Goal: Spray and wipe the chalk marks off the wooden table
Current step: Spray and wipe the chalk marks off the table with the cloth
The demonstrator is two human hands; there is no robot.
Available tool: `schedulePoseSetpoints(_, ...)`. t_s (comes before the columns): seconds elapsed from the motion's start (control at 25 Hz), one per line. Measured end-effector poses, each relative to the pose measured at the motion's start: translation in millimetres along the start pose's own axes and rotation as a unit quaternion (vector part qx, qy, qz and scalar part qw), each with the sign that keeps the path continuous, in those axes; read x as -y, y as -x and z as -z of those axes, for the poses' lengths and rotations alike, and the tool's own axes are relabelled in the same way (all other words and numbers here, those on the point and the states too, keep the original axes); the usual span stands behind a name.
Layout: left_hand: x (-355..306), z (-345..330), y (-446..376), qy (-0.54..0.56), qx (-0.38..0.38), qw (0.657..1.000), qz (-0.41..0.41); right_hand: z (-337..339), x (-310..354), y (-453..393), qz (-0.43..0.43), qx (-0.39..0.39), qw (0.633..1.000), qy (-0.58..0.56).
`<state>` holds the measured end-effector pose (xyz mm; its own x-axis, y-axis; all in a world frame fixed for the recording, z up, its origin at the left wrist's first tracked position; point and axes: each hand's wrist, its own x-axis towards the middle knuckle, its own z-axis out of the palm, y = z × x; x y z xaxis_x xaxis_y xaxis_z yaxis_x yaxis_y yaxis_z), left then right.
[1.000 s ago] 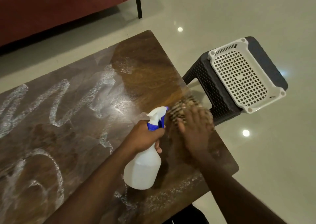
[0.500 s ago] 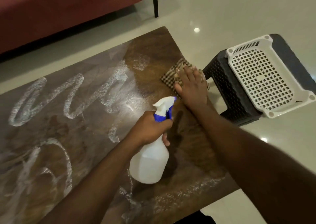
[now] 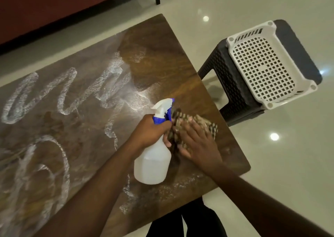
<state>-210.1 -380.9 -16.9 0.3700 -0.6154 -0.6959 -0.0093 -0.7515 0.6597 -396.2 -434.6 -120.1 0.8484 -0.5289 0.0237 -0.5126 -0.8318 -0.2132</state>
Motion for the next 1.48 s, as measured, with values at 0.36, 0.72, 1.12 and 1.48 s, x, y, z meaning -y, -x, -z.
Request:
schedulePoseSetpoints(0.36, 20, -27, 30, -0.009, -0.014, 0.999, -0.033, 3, 18, 48, -0.202, -0.049, 0.978, -0.01)
schedulePoseSetpoints(0.72, 27, -10, 51, -0.014, -0.033, 0.999, -0.021, 8, 13, 59, -0.248, -0.054, 0.967, 0.013)
schedulePoseSetpoints(1.12, 93, 64, 75, 0.016, -0.036, 0.999, 0.026, -8, 65, 53, -0.214, -0.053, 0.975, 0.021)
schedulePoseSetpoints(1.48, 109, 136, 75, 0.037, 0.002, 0.999, 0.002, -19, 110, 39, 0.004, 0.003, 1.0, 0.03)
